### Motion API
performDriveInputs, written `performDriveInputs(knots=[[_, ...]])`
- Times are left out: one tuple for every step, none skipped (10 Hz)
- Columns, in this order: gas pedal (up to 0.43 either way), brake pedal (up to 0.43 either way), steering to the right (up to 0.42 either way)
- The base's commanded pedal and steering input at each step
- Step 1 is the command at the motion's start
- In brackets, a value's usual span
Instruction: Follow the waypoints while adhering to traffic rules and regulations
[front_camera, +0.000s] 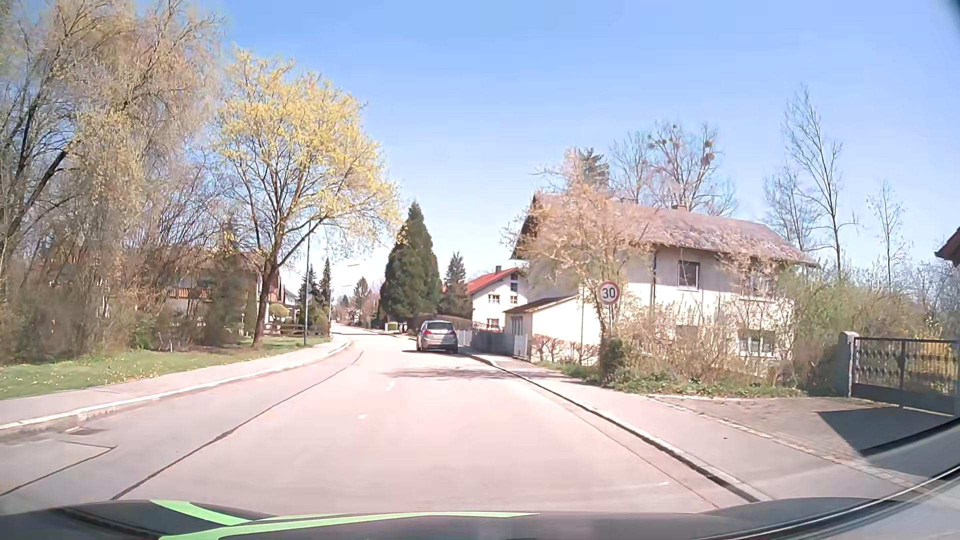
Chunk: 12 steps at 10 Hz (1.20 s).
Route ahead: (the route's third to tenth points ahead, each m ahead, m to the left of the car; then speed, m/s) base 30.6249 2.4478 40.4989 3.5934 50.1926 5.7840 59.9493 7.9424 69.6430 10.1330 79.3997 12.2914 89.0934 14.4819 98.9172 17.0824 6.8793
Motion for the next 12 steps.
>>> performDriveInputs(knots=[[0.220,0.000,-0.039],[0.209,0.000,-0.044],[0.209,0.000,-0.055],[0.209,0.000,-0.066],[0.209,0.000,-0.070],[0.189,0.000,-0.071],[0.169,0.000,-0.070],[0.130,0.000,-0.070],[0.000,0.000,-0.070],[0.000,0.000,-0.070],[0.000,0.000,-0.070],[0.000,0.000,-0.069]])
